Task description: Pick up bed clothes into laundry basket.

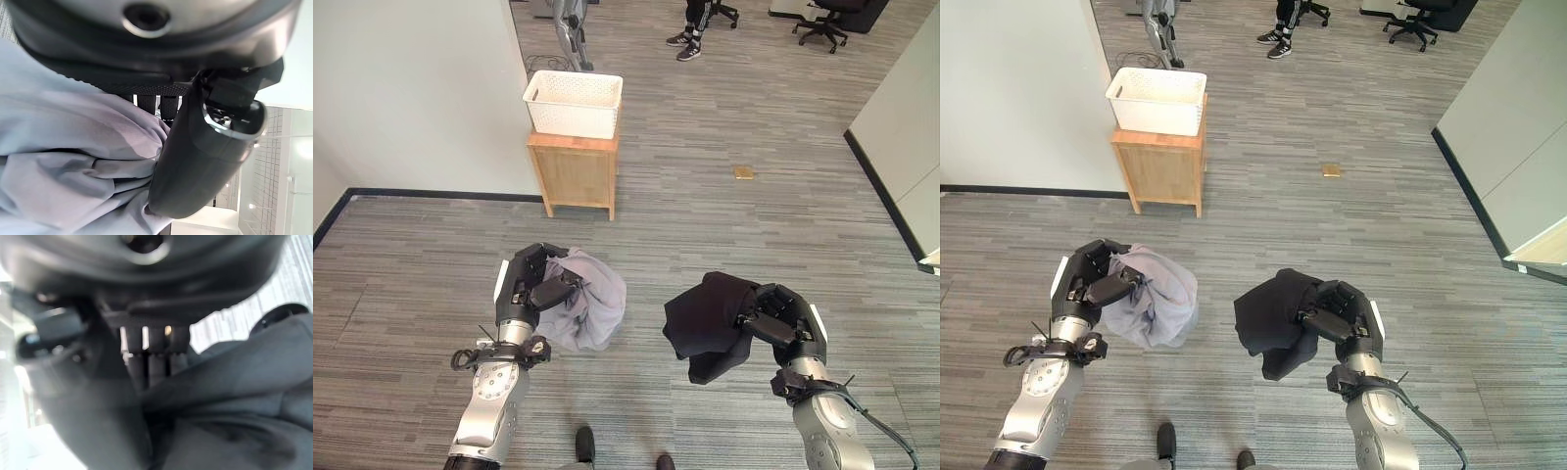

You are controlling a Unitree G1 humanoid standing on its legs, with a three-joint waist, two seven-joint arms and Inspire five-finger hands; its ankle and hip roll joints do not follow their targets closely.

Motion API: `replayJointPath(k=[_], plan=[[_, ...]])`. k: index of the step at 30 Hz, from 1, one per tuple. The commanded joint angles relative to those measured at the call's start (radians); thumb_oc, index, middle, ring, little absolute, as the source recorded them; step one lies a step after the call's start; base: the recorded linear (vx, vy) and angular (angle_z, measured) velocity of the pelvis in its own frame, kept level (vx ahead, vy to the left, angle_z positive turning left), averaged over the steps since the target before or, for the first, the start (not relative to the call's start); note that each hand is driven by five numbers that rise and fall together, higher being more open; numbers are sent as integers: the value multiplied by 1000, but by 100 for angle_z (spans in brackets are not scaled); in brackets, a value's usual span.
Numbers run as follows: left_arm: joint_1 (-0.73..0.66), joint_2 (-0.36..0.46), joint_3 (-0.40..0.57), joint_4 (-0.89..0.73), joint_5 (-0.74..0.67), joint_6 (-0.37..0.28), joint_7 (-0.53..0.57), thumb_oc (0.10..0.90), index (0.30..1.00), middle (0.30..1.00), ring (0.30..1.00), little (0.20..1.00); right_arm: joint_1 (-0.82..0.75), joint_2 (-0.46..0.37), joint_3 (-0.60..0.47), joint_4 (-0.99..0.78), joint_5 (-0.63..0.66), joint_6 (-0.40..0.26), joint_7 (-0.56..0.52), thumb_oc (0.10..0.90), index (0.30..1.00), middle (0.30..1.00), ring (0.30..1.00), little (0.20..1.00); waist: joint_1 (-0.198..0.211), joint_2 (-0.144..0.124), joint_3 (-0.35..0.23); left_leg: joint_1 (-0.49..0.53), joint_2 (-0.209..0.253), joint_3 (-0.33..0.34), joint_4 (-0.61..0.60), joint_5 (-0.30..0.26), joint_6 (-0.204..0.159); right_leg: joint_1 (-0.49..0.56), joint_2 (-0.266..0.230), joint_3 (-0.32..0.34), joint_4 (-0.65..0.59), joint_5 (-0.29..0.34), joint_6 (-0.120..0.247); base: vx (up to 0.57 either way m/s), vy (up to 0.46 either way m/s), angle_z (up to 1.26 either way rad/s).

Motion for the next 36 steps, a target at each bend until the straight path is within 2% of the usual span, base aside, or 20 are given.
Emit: replayJointPath(k=[1,3,11,16,18,20,22,23,25,27,28,29,30,32,33,35,36], plan=[[-69,-23,12,86,-220,-69,-118,400,300,300,300,300,-37,19,-81,-111,-98,-88,-16,400,300,300,300,300,49,7,-64,44,22,27,147,-219,-77,-107,-51,-170,67,-38,31,0,4,6],[-67,-8,-3,96,-216,-53,-123,400,300,300,300,300,-61,7,-83,-94,-136,-75,-32,400,300,300,300,300,52,6,-64,54,21,29,144,-224,-69,-108,-53,-168,90,-49,29,10,29,14],[-75,40,35,68,-128,-62,-108,400,300,300,300,300,-66,8,-67,-78,-103,-72,3,400,300,300,300,300,73,4,-60,57,8,25,149,-244,-57,-101,-64,-173,84,-48,41,25,30,2],[-69,44,34,68,-126,-61,-116,400,300,300,300,300,-79,3,-62,-71,-111,-71,8,400,300,300,300,300,78,5,-50,49,-4,22,156,-258,-44,-111,-81,-169,106,-54,49,33,73,1],[-68,60,49,70,-94,-68,-105,400,300,300,300,300,-103,-4,-50,-71,-132,-71,7,400,300,300,300,300,84,20,-32,46,-20,22,154,-271,-21,-161,-107,-164,197,-64,66,2,169,-2],[-72,76,79,68,-84,-78,-83,400,300,300,300,300,-126,-7,-31,-68,-144,-71,9,400,300,300,300,300,90,31,-2,46,-19,43,154,-285,2,-272,-131,-168,404,-60,102,-36,161,-37],[-82,83,95,75,-87,-89,-58,400,300,300,300,300,-128,-2,-6,-69,-150,-68,11,400,300,300,300,300,78,35,23,72,-23,50,148,-296,4,-345,-141,-154,511,21,143,94,83,-50],[-89,87,101,72,-89,-92,-51,400,300,300,300,300,-129,2,0,-68,-145,-66,13,400,300,300,300,300,71,36,36,84,-18,50,146,-301,1,-371,-141,-148,514,36,148,175,9,-25],[-103,98,108,56,-97,-98,-57,400,300,300,300,300,-124,6,-8,-70,-141,-64,19,400,300,300,300,300,54,35,48,105,-2,49,145,-316,-12,-420,-139,-129,445,23,133,270,-80,-4],[-116,109,101,52,-98,-100,-67,400,300,300,300,300,-114,5,-20,-74,-141,-64,17,400,300,300,300,300,39,36,46,132,13,43,133,-340,-29,-434,-140,-118,351,15,122,304,-106,17],[-116,109,101,52,-98,-100,-67,400,300,300,300,300,-114,5,-20,-74,-141,-64,17,400,300,300,300,300,39,37,47,133,14,43,133,-340,-29,-432,-139,-119,349,16,122,444,-165,15],[-142,114,89,52,-88,-101,-69,400,300,300,300,300,-105,11,-34,-67,-131,-71,7,400,300,300,300,300,16,29,40,172,26,26,128,-367,-53,-456,-156,-82,212,41,124,494,-192,23],[-159,111,79,59,-86,-102,-69,400,300,300,300,300,-104,11,-39,-61,-128,-75,3,400,300,300,300,300,6,33,39,202,42,16,123,-383,-66,-455,-161,-85,139,65,133,672,-268,40],[-172,112,72,63,-74,-105,-72,400,300,300,300,300,-105,8,-43,-67,-136,-77,4,400,300,300,300,300,-8,27,28,253,64,6,126,-408,-89,-477,-180,-109,88,96,151,436,-198,36],[-173,111,72,64,-74,-105,-72,400,300,300,300,300,-105,8,-43,-67,-136,-77,4,400,300,300,300,300,-10,30,29,254,67,4,127,-409,-89,-472,-178,-114,84,96,151,507,-278,29],[-165,108,71,55,-77,-106,-82,400,300,300,300,300,-104,-14,-34,-83,-142,-73,20,400,300,300,300,300,-21,30,8,283,103,-23,200,-365,-129,-459,-179,-155,117,134,141,582,-370,36],[-160,100,73,53,-82,-106,-83,400,300,300,300,300,-114,-26,-28,-83,-138,-75,24,400,300,300,300,300,-17,41,0,283,128,-32,265,-294,-148,-448,-154,-175,145,127,123,526,-391,33]])
